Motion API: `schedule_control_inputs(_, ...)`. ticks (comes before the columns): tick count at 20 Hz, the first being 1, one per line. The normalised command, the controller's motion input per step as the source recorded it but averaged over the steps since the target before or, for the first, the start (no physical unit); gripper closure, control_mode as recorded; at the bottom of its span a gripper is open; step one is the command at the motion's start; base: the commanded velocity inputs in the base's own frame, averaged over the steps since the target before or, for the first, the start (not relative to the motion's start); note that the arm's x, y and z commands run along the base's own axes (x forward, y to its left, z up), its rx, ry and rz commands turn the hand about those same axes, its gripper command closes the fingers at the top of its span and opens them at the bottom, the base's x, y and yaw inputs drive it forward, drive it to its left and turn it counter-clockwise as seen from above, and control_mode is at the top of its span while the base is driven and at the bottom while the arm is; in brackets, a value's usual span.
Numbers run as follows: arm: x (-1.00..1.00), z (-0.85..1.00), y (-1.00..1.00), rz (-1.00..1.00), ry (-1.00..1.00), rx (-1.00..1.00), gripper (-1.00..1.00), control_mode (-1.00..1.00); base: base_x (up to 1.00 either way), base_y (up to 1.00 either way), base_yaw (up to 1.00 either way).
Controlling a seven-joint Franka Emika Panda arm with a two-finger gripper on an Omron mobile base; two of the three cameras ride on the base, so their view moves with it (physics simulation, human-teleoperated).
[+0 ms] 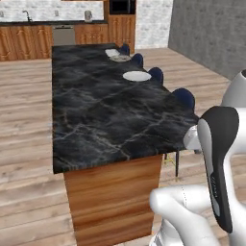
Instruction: Place two dumplings into each of the tupperware containers and then place the containers in the fridge.
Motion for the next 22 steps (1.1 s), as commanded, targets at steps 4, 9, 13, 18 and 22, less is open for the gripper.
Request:
schedule_control_inputs(4, 0.0, 0.0, 0.0, 0.0, 0.0, 0.0, -1.0, 1.0, 0.09, -1.0, 0.0)
schedule_control_inputs(9, 0.0, 0.0, 0.0, 0.0, 0.0, 0.0, -1.0, 1.0, 0.28, -1.0, 0.01)
schedule_control_inputs(13, 0.0, 0.0, 0.0, 0.0, 0.0, 0.0, -1.0, 1.0, 0.78, -1.0, 0.06)
schedule_control_inputs(18, 0.0, 0.0, 0.0, 0.0, 0.0, 0.0, -1.0, 1.0, 0.93, -1.0, 0.06)
schedule_control_inputs(22, 0.0, 0.0, 0.0, 0.0, 0.0, 0.0, -1.0, 1.0, 0.97, -1.0, 0.12)
